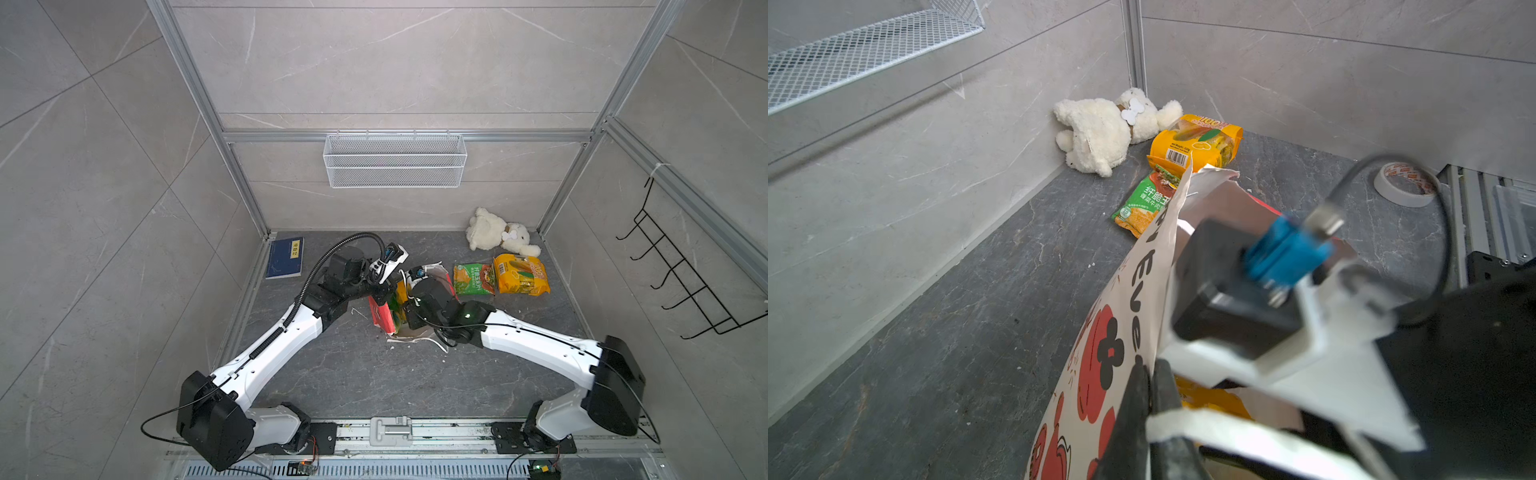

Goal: Take the snacks out of the paper bag
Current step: 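Lower the right gripper into the bag beside the left gripper, then close the right gripper on the teal-and-red candy pack inside the bag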

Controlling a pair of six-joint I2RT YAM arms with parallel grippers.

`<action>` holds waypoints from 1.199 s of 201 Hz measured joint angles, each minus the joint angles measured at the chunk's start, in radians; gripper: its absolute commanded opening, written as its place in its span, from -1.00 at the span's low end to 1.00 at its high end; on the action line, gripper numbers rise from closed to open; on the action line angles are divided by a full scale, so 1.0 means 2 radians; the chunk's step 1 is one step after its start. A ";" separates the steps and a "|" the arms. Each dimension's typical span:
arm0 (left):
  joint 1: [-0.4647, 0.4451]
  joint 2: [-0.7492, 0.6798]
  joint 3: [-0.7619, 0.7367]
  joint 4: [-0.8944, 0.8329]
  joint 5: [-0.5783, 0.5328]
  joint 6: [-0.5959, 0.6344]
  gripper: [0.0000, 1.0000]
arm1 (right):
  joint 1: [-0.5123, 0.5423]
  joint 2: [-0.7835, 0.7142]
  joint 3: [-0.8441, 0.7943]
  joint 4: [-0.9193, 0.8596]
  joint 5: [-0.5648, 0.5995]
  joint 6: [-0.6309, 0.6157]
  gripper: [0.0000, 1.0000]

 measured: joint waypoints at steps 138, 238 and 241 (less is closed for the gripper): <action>-0.002 -0.005 -0.002 -0.008 0.026 0.000 -1.00 | -0.010 -0.053 -0.068 0.002 0.048 0.037 -0.72; -0.003 -0.007 -0.013 -0.005 0.035 0.001 -1.00 | -0.049 0.064 0.029 -0.074 0.117 0.047 -0.36; -0.003 -0.007 -0.013 -0.005 0.034 0.001 -1.00 | -0.049 0.067 0.031 -0.073 0.119 0.046 -0.36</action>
